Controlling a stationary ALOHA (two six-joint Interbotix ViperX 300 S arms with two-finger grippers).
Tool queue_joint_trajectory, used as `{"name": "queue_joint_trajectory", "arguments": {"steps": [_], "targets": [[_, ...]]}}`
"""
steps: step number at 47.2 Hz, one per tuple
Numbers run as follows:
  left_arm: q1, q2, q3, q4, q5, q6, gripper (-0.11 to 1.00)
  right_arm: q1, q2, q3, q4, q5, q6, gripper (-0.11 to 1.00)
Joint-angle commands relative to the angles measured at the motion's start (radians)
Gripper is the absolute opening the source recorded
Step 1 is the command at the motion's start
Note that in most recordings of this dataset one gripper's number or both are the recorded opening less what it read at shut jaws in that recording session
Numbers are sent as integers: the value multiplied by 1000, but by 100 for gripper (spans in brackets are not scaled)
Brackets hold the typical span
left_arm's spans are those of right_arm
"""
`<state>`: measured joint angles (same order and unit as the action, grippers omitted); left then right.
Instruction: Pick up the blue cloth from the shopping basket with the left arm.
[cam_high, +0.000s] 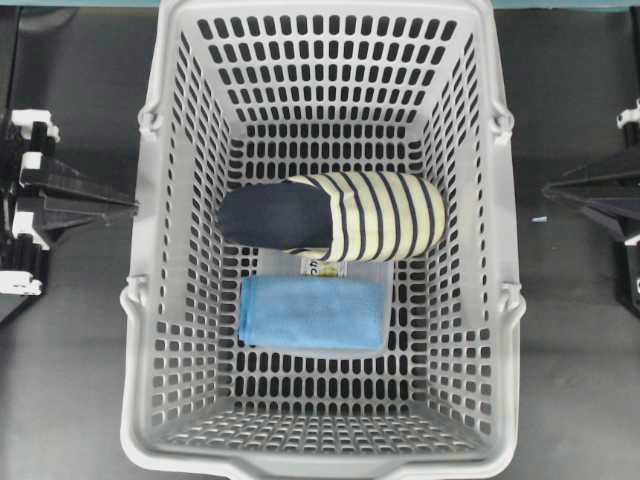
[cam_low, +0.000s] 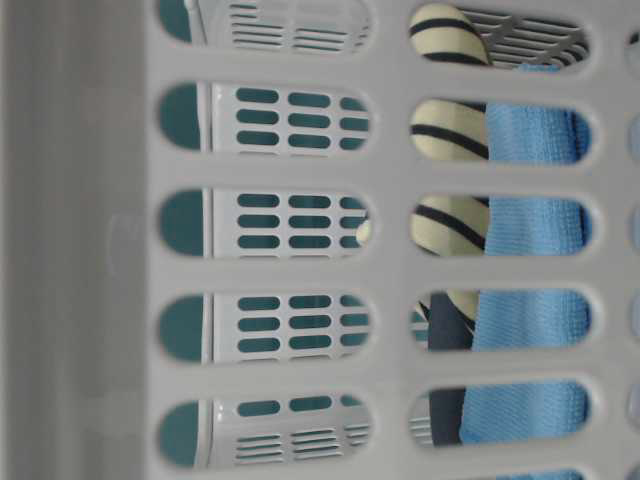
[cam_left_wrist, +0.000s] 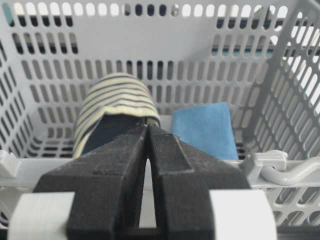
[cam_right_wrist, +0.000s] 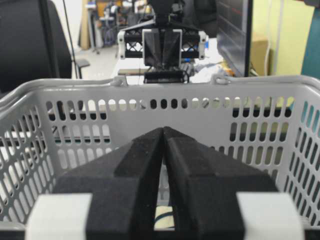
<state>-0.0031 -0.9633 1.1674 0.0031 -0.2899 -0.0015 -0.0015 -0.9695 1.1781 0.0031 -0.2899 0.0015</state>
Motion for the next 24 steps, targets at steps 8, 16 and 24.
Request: {"name": "queue_joint_trajectory", "arguments": {"steps": [8, 16, 24], "targets": [[-25, 34, -187, 41, 222, -46, 0, -2, 12, -41, 17, 46, 26, 0], [-58, 118, -373, 41, 503, -43, 0, 11, 14, -107, 17, 225, 71, 0], [-91, 261, -558, 41, 721, -37, 0, 25, 14, -158, 17, 345, 91, 0]]}}
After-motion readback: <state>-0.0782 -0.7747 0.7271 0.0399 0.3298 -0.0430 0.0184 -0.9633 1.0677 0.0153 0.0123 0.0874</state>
